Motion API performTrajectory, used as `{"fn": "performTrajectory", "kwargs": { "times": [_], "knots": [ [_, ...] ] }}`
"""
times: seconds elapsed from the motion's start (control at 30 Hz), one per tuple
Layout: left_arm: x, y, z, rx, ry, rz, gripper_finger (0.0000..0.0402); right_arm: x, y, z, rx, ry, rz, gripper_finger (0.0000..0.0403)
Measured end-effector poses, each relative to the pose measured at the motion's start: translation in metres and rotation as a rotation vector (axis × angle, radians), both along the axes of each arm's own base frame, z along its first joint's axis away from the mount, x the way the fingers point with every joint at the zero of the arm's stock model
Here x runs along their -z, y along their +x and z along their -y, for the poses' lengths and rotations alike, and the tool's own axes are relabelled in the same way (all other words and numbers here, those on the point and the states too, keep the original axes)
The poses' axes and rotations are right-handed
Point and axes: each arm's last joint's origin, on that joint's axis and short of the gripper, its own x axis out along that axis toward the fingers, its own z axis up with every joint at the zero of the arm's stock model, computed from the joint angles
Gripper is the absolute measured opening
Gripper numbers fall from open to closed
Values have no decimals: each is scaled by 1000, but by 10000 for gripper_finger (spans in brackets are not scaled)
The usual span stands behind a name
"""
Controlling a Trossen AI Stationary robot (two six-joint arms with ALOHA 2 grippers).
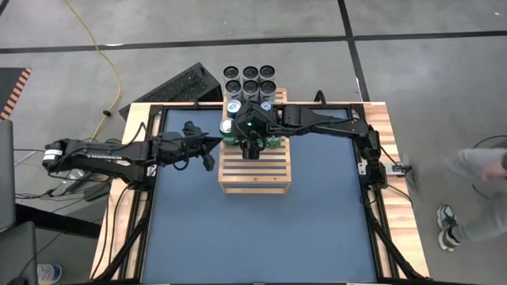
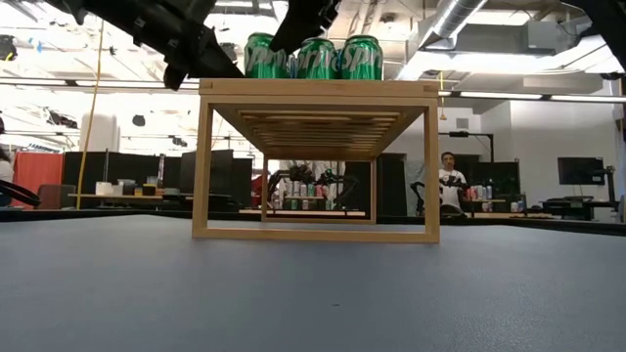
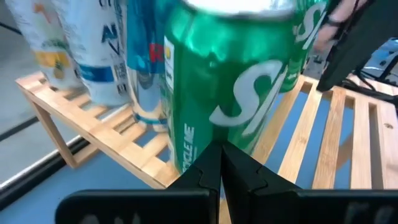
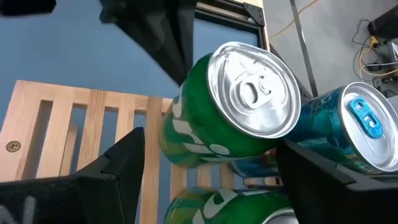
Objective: Place canned beverage on shelf
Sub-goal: Put the green soda can on the shelf aligned to the other green soda can
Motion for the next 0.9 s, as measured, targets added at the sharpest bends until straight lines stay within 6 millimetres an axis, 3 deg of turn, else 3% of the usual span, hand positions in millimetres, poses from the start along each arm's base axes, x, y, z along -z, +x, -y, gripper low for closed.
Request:
{"fn": "performTrajectory", "kwargs": {
  "times": [0.43,0.9],
  "knots": [
    [-9,-8,-5,-49,51,34,0,-2,0,-3,38,-62,-4,301],
    [-11,-8,-8,-49,48,47,0,-56,-14,-8,104,-166,175,301]
  ]
}}
